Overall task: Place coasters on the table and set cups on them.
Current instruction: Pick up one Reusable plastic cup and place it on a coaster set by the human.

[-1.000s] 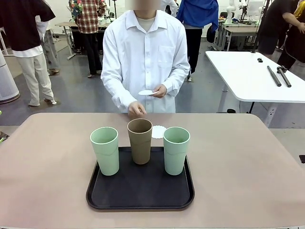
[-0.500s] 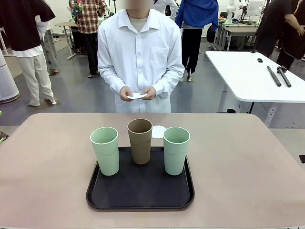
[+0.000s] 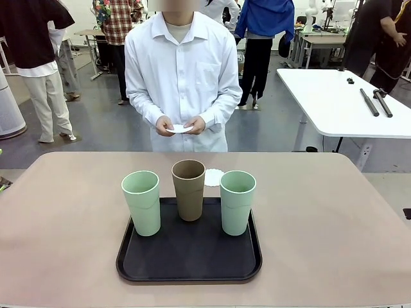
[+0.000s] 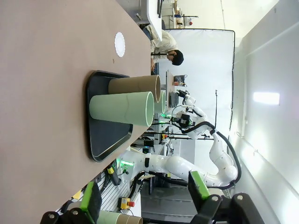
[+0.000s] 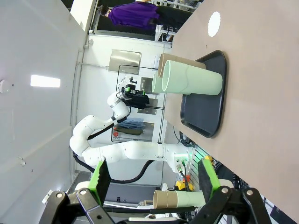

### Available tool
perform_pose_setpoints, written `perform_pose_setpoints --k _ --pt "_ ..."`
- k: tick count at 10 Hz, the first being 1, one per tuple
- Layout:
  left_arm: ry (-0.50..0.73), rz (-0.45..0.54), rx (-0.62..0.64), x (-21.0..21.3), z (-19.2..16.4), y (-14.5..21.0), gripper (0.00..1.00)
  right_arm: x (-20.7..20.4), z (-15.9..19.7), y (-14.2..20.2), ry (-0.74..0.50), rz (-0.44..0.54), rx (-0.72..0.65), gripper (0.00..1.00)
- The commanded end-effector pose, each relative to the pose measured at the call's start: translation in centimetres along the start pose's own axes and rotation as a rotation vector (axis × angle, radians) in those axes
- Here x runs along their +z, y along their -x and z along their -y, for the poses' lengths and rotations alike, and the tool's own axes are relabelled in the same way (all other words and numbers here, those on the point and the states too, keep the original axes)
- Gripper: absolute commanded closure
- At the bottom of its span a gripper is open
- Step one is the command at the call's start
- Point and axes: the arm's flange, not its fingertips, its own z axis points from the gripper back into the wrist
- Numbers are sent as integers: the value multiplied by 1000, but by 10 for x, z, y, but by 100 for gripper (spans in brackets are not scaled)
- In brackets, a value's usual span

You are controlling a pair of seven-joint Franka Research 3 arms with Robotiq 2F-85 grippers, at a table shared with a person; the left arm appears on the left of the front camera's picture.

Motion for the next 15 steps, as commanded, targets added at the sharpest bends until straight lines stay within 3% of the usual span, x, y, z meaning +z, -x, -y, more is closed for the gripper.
perform_pose_setpoints --k 1,7,8,10,12,15 --pt "14 4 -2 0 1 0 0 0 0 -1 -10 3 9 0" --pt "14 4 -2 0 1 0 0 0 0 0 0 0 0 0" --pt "14 4 -2 0 1 0 0 6 -16 -9 159 62 115 0" --pt "14 4 -2 0 1 0 0 7 -64 -52 417 -18 382 0" --pt "14 4 -2 0 1 0 0 -18 -105 -88 586 -78 534 0" --pt "14 4 -2 0 1 0 0 -109 -154 -102 838 -336 792 0"
